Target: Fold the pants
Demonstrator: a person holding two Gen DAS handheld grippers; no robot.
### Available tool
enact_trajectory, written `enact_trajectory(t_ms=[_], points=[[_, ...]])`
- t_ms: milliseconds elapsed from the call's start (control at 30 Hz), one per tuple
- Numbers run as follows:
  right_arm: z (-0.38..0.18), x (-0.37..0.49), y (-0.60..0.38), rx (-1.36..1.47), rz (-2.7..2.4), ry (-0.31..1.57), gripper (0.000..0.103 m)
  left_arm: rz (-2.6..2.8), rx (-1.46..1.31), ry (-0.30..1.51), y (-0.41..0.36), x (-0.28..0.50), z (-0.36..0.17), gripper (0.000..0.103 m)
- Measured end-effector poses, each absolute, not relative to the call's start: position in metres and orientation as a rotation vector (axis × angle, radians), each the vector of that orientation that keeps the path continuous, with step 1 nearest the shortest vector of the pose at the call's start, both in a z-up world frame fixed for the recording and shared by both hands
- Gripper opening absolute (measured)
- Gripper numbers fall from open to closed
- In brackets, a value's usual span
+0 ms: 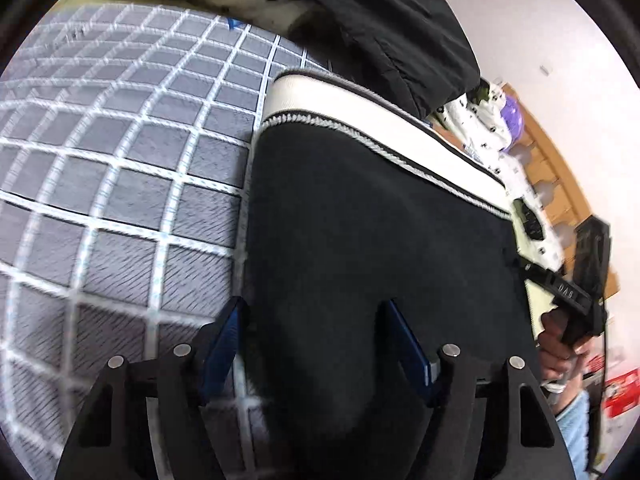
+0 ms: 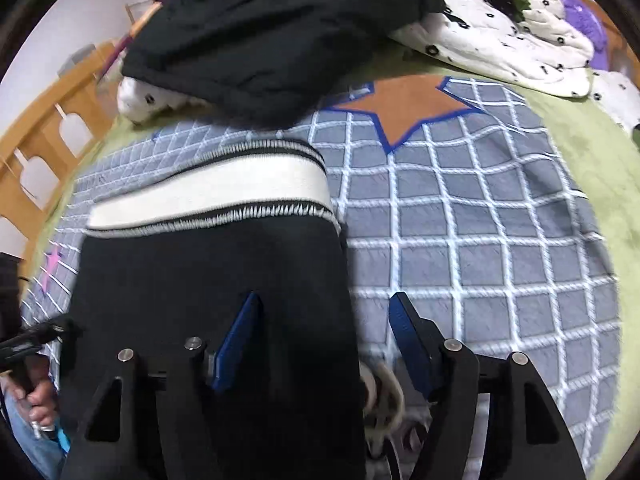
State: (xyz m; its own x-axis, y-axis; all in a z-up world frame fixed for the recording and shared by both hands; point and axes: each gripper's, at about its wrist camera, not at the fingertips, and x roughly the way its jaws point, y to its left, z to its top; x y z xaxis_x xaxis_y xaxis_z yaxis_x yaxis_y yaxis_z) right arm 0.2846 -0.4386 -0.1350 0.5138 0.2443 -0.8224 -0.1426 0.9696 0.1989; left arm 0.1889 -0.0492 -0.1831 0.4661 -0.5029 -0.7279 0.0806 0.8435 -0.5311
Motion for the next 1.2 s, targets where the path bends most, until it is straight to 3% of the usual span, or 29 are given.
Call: enact_trajectory(t_ms=[100,267,300,367,433,533,767,933,1133,1200], points=[[-0.146,0.294,-0.444,0.163,0.291,1.03,0.065,-0.433,-0.457,1.006,-0.054,0.197,-0.188,0.062],[-0.162,0.309,-0.451,0.31,0.368,1.1,0.066,-0.429,-0.569,1.07,-0.048,0.208,-0.189,0.032],[-0.161,0.308,-0.448,0.315,0.39,1.116,0.056,-0.426,-0.575,1.072,-0.045,0.208,-0.185,0.03],[-0.151,0.299,-0.443,0.318,0.377,1.087,0.051,-0.438,-0.579,1.068,-0.044,0.204,-0.175,0.025],[-0.14,0.286,-0.44,0.303,0.344,1.037,0.03,-0.463,-0.583,1.051,-0.041,0.2,-0.163,0.024],[-0.117,0.267,-0.44,0.383,0.327,0.976,0.02,-0.513,-0.592,1.025,-0.033,0.191,-0.146,0.023],[-0.071,0.217,-0.376,0.428,0.359,0.893,0.018,-0.463,-0.514,1.007,0.034,0.161,-0.098,0.022],[-0.067,0.202,-0.312,0.462,0.466,0.922,0.017,-0.378,-0.427,1.023,0.101,0.136,-0.08,0.023],[-0.088,0.194,-0.256,0.349,0.509,0.935,0.018,-0.346,-0.506,1.093,0.15,0.126,-0.133,0.027],[-0.109,0.206,-0.249,0.24,0.372,1.02,0.022,-0.291,-0.505,1.133,0.146,0.136,-0.147,0.03]])
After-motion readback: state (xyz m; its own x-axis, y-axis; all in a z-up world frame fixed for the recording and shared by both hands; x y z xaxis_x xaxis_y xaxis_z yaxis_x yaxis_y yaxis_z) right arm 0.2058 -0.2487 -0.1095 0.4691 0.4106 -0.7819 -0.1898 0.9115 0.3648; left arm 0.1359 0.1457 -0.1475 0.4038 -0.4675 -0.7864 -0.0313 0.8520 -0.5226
